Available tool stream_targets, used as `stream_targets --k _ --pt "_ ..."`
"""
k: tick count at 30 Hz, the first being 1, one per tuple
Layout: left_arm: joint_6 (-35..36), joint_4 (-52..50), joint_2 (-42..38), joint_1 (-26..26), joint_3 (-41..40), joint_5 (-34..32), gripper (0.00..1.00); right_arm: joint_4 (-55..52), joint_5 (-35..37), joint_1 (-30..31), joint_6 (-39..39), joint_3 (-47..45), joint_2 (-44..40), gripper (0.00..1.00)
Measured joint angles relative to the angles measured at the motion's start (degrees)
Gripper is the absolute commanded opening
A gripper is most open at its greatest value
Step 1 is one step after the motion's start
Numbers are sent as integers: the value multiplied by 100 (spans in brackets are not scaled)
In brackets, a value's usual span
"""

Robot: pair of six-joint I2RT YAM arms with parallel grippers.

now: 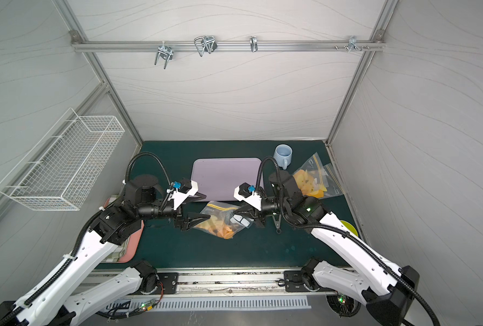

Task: Put the cookies into a resealable bag to prevent moisture
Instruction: Close the ziploc bag at the center of the board.

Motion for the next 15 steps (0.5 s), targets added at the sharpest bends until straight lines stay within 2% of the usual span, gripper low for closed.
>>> stream_targets --k 8,15 --pt "201 -269 111 -2 535 702 63 -763 -291 -4 -210 297 17 0" --pt "308 -468 197 -59 640 911 55 -966 -492 -4 -212 345 83 0"
